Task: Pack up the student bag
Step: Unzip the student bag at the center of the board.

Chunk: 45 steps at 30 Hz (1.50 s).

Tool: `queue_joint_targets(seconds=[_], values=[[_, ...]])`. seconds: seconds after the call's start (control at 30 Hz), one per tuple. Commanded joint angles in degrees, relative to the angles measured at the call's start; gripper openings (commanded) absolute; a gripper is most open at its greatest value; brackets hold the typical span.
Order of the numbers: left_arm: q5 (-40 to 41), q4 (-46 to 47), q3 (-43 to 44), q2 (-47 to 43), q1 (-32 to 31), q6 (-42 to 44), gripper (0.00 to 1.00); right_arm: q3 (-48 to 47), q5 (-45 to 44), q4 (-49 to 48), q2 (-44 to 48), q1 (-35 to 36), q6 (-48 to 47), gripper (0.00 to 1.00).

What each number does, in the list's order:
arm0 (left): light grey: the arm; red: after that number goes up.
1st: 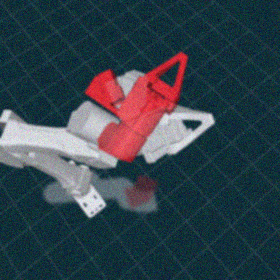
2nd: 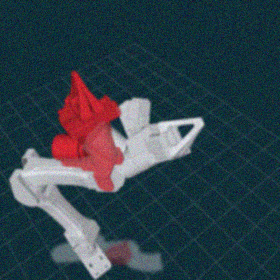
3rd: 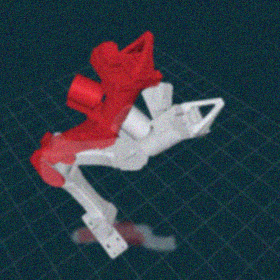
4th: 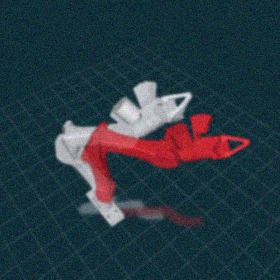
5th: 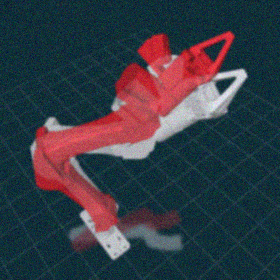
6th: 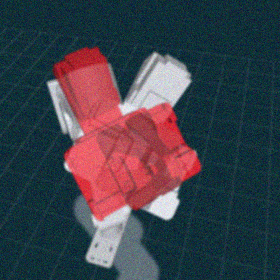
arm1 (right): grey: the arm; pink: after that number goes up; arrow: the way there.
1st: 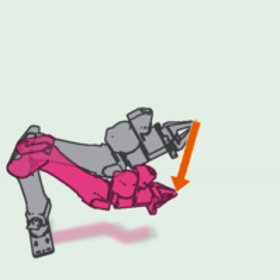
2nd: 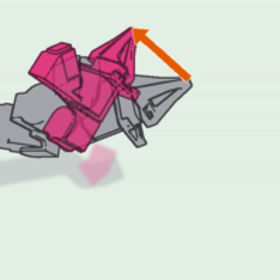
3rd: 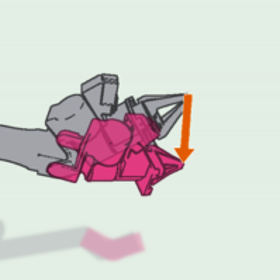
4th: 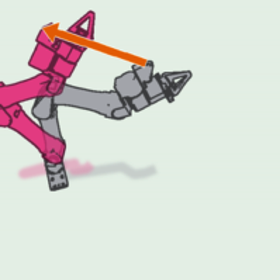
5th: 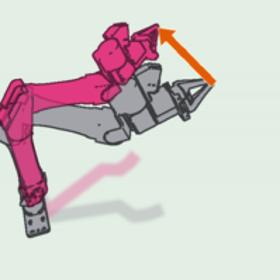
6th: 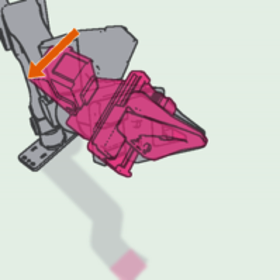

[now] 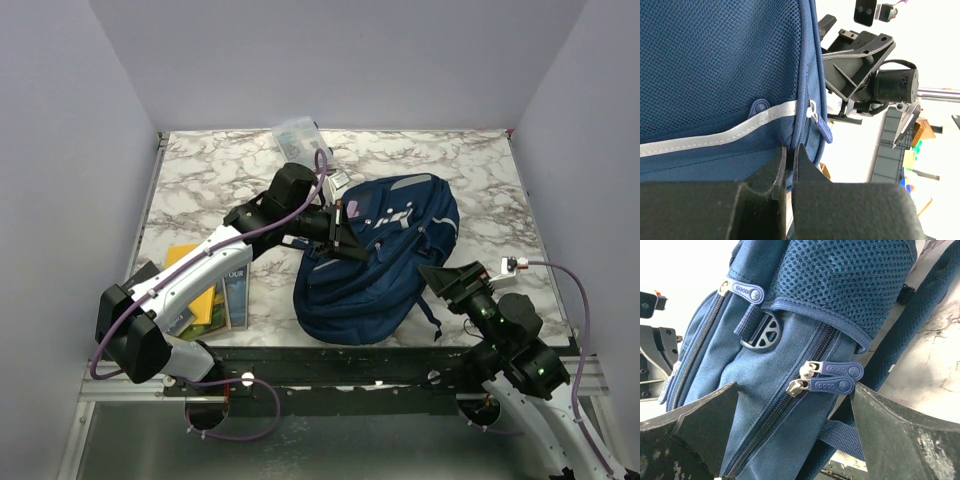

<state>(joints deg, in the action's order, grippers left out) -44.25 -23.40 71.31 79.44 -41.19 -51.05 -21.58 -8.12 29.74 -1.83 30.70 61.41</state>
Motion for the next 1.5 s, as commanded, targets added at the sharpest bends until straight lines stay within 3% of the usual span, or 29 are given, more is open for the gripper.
queue_joint_targets(seconds=[0.0, 0.2, 0.37, 0.6, 0.83, 1.0, 1.17, 1.27, 1.37, 1.47], values=[[-5.3, 6.0, 0.3, -3.3, 0.4, -2.8, 0.00, -1.2, -3.0, 0.8, 0.3, 0.3, -1.1, 0.94], [-5.2, 6.1, -0.1, -3.2, 0.4, -3.0, 0.00, -2.8, -2.3, 0.2, -0.5, 0.3, -3.9, 0.91], [-5.0, 6.4, -0.5, -3.0, 0.4, -3.2, 0.00, -2.5, 1.8, -0.8, -0.7, 0.3, -4.4, 0.81], [-5.1, 6.5, -0.3, -3.0, 0.5, -3.3, 0.00, -2.1, 7.7, -1.9, -2.2, 0.3, -6.4, 0.64], [-5.3, 6.5, -0.1, -2.5, 0.7, -3.3, 0.00, -2.3, 10.0, -0.2, -2.9, 0.3, -7.6, 0.37], [-5.5, 6.5, -0.2, -2.5, 0.9, -3.3, 0.00, -3.3, 9.1, 1.4, -4.9, 0.3, -8.3, 0.29], [-5.8, 6.5, -0.1, -2.4, 0.9, -3.2, 0.00, -3.5, 7.7, 3.3, -6.3, 0.3, -7.4, 0.27], [-5.8, 6.4, 0.1, -2.1, 1.0, -3.0, 0.00, -3.3, 7.2, 3.3, -6.6, 0.3, -7.0, 0.17], [-4.7, 6.1, -0.1, -1.6, 1.2, -2.3, 0.00, -4.9, 7.3, 4.9, -7.6, 0.2, -7.6, 0.02], [-3.9, 5.8, 0.0, -0.1, 1.3, -1.6, 0.00, -8.7, 6.5, 10.3, -10.2, 0.3, -7.1, 0.01]])
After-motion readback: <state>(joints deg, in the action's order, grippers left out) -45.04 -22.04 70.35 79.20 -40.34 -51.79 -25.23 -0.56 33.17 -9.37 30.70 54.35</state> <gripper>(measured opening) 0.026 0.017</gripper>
